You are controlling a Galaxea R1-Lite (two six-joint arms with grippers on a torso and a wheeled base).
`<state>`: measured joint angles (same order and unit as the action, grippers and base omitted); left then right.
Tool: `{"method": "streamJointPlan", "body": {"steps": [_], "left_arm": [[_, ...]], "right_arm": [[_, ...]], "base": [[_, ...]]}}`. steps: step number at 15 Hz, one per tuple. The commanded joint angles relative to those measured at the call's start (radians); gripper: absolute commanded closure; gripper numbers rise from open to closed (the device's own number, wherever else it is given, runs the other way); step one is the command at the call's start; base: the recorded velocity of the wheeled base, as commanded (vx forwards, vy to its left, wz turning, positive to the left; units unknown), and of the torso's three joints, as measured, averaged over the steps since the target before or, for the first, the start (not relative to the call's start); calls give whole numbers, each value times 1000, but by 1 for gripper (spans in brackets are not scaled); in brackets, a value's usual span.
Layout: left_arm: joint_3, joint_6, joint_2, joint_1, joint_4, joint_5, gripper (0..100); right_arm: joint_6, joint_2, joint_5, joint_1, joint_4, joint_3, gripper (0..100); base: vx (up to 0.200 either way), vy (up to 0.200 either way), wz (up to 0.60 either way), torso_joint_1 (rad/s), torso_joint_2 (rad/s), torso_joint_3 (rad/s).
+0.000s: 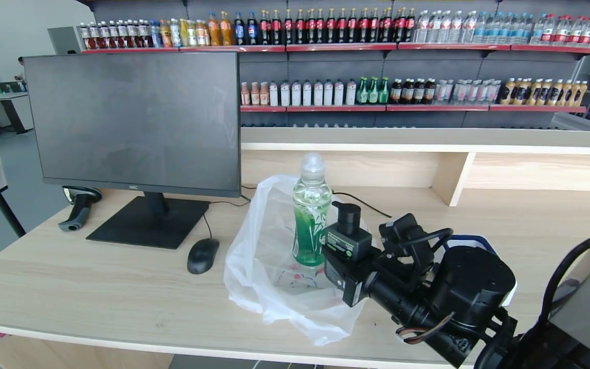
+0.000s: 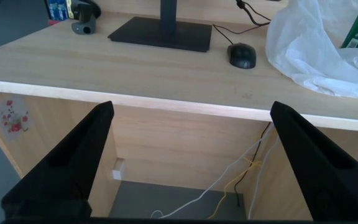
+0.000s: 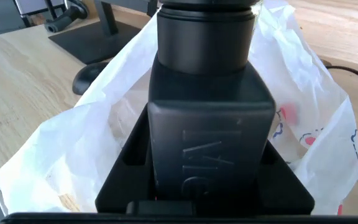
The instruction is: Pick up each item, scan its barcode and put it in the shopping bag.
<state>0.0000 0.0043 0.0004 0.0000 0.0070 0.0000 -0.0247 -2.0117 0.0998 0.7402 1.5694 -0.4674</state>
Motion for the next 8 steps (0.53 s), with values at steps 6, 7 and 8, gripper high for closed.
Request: {"method": "streamJointPlan", "body": {"steps": [6, 7, 8], "left_arm": [[0, 2, 0, 0, -1, 0, 0], [0, 2, 0, 0, -1, 0, 0], [0, 2, 0, 0, -1, 0, 0]], "right_arm": [[2, -59, 0, -1, 1, -23, 100], [2, -59, 0, -1, 1, -17, 100], [2, -64, 0, -1, 1, -10, 100]], "base": [[0, 0, 0, 0, 0, 0], [0, 0, 0, 0, 0, 0], [0, 0, 0, 0, 0, 0]]}}
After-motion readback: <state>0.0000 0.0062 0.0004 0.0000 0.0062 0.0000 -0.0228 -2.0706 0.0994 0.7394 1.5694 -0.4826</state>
